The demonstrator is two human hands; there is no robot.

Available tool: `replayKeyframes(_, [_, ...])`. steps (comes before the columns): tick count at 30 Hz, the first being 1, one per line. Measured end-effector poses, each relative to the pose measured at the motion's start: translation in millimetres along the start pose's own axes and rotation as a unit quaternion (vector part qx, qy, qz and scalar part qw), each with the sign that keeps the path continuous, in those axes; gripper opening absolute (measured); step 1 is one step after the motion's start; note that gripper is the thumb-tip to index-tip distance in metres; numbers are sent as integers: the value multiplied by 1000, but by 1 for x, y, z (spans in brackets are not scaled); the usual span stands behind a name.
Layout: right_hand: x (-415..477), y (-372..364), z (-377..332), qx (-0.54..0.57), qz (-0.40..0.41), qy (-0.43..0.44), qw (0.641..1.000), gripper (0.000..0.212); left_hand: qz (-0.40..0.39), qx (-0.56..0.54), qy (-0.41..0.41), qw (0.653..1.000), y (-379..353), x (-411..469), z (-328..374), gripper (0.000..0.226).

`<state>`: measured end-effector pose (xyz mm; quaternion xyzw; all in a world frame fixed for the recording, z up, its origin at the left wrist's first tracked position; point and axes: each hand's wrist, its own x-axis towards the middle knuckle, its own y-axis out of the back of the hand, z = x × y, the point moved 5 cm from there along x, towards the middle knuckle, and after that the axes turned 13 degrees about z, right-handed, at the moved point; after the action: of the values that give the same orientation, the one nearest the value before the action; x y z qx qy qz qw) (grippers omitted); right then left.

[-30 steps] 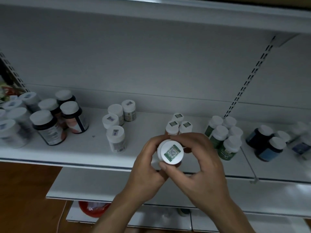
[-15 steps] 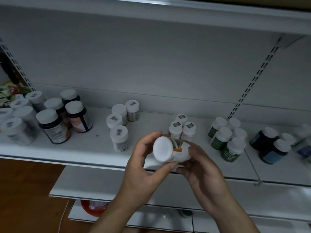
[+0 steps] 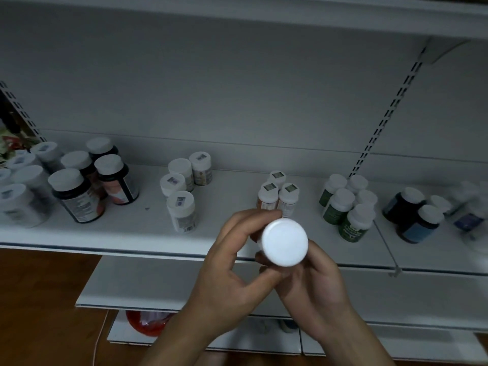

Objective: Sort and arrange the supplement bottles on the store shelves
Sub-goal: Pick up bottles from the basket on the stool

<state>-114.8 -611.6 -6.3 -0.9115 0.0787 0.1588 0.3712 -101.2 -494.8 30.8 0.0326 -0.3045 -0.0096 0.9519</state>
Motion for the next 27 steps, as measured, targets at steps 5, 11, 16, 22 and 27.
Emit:
replayKeyframes(5, [-1, 5, -5, -36, 32, 56, 997, 34, 38, -91, 102, 990, 9, -6, -10, 55])
replayKeyframes(11, [-3, 8, -19, -122, 22, 145, 982, 50, 58, -206, 204, 955, 18, -11, -20, 68])
replayKeyframes(16, [-7, 6, -24, -230, 12, 227, 946, 46, 60, -196, 231, 951, 22, -14, -22, 57])
replayKeyframes(22, [-6, 6, -20, -242, 58, 221, 943, 38, 31, -166, 215, 962, 31, -19, -20, 61])
replayKeyframes(27, [-8, 4, -22, -298, 47, 255, 919, 38, 65, -140, 246, 957, 34, -17, -27, 43])
